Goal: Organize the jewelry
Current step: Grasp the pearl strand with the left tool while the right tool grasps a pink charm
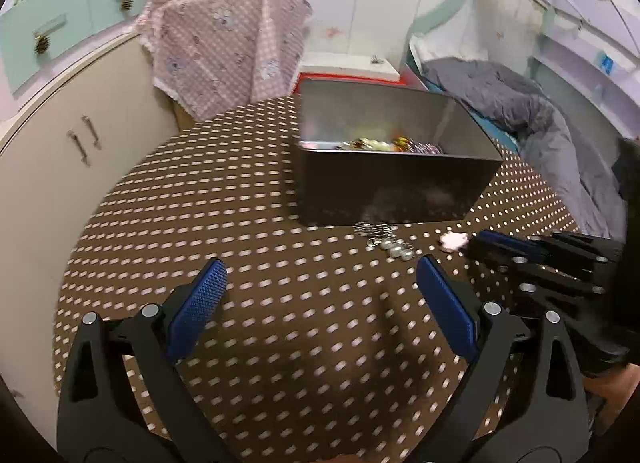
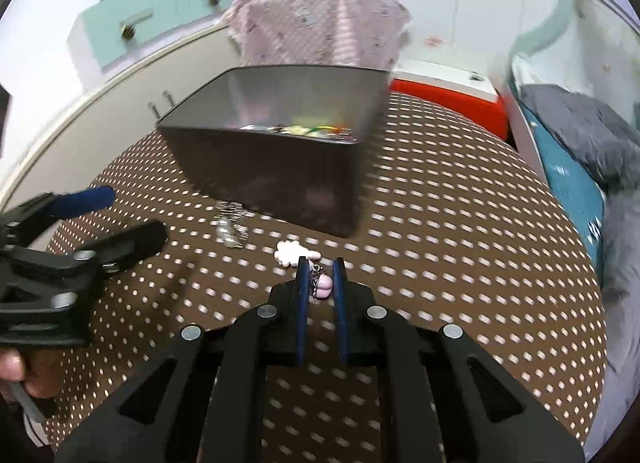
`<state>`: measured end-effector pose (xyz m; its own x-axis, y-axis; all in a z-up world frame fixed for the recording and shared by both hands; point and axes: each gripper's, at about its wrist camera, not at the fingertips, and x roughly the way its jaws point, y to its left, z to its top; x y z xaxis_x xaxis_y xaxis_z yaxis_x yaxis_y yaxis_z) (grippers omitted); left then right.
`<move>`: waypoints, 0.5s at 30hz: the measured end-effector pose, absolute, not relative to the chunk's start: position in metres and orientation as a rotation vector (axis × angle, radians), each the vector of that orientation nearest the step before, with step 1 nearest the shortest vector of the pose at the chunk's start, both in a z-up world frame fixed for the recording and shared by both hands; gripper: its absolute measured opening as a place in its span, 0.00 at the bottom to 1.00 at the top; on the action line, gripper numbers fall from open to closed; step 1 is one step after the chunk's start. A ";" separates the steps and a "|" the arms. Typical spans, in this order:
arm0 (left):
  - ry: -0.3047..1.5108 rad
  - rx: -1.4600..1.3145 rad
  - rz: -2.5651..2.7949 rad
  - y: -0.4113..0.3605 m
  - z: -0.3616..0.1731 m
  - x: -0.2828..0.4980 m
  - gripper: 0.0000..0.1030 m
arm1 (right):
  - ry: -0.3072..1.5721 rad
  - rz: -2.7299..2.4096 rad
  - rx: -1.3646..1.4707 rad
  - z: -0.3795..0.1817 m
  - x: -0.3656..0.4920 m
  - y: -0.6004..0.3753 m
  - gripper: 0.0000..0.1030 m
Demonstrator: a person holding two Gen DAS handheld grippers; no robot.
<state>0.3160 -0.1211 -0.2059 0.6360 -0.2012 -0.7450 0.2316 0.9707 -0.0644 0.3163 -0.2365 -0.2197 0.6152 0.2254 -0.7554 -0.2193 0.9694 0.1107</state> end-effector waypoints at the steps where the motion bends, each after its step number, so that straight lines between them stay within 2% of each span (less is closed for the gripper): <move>1: 0.857 0.050 -0.247 -0.128 -0.210 0.321 0.91 | 0.870 0.247 0.017 -0.219 0.313 -0.244 0.10; 5: 0.897 0.060 -0.243 -0.146 -0.224 0.337 0.91 | 0.873 0.237 0.037 -0.217 0.303 -0.257 0.10; 7: 0.915 0.054 -0.237 -0.149 -0.230 0.342 0.86 | 0.873 0.239 0.041 -0.217 0.301 -0.259 0.10; 9: 0.895 0.074 -0.245 -0.152 -0.227 0.342 0.61 | 0.873 0.245 0.047 -0.217 0.300 -0.260 0.10; 10: 0.891 0.081 -0.257 -0.152 -0.226 0.340 0.57 | 0.873 0.249 0.048 -0.217 0.299 -0.260 0.10; 11: 0.885 0.083 -0.278 -0.152 -0.225 0.339 0.43 | 0.873 0.252 0.047 -0.217 0.298 -0.258 0.10; 12: 0.881 0.085 -0.297 -0.150 -0.224 0.336 0.25 | 0.872 0.256 0.047 -0.216 0.298 -0.257 0.10; 14: 0.884 0.069 -0.334 -0.143 -0.223 0.333 0.18 | 0.869 0.268 0.050 -0.215 0.297 -0.254 0.10; 15: 0.885 0.063 -0.350 -0.140 -0.223 0.331 0.11 | 0.869 0.271 0.050 -0.214 0.297 -0.253 0.10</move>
